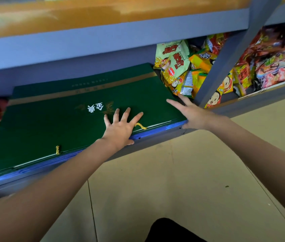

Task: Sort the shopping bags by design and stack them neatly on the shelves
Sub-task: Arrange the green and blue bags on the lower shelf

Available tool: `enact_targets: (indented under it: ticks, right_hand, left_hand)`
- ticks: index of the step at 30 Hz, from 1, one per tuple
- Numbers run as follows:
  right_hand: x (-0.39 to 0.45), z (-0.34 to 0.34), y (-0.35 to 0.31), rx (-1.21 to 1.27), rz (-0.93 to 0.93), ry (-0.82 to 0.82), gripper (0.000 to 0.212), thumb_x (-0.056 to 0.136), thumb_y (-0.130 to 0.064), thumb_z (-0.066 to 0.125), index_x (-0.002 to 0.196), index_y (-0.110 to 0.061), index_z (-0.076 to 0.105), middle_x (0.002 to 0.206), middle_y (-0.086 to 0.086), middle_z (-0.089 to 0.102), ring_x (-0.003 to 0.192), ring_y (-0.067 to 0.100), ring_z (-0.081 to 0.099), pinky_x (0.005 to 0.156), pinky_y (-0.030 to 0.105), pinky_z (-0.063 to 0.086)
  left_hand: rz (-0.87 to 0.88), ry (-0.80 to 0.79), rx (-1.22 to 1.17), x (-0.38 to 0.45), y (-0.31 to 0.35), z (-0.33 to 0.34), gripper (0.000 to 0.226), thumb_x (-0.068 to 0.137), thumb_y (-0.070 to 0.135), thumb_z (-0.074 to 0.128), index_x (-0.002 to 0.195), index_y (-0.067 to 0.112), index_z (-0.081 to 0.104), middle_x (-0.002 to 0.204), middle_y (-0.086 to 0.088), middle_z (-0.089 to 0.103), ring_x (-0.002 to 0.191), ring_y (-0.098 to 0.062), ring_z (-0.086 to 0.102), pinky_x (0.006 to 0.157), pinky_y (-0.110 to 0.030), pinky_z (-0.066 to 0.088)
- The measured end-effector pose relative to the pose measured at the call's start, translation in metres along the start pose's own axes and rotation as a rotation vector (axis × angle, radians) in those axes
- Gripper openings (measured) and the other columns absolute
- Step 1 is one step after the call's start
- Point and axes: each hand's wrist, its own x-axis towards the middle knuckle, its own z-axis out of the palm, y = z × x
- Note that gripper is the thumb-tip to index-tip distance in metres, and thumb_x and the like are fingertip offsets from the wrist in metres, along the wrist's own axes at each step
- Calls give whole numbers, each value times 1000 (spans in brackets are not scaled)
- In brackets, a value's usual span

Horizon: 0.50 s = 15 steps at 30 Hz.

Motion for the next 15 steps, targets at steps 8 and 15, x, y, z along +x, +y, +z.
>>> enact_targets:
  ticks: [8, 15]
  right_hand:
    - [-9, 23, -29, -156, 82, 66, 102, 82, -19, 71, 148, -37, -5, 155, 6, -18, 137, 40, 11, 108, 50, 26]
    - [-7, -8, -108, -279, -115, 106, 98, 79, -35, 72, 149, -34, 2, 155, 5, -12, 141, 39, -7, 113, 56, 13]
  left_hand:
    - [37, 66, -28, -13, -5, -10, 104, 80, 56, 62, 146, 35, -16, 157, -3, -10, 144, -33, -4, 113, -58, 5]
    - [-158, 187, -129, -94, -86, -4, 102, 77, 65, 58, 148, 34, -8, 158, -1, -3, 145, -27, -3, 115, -52, 0]
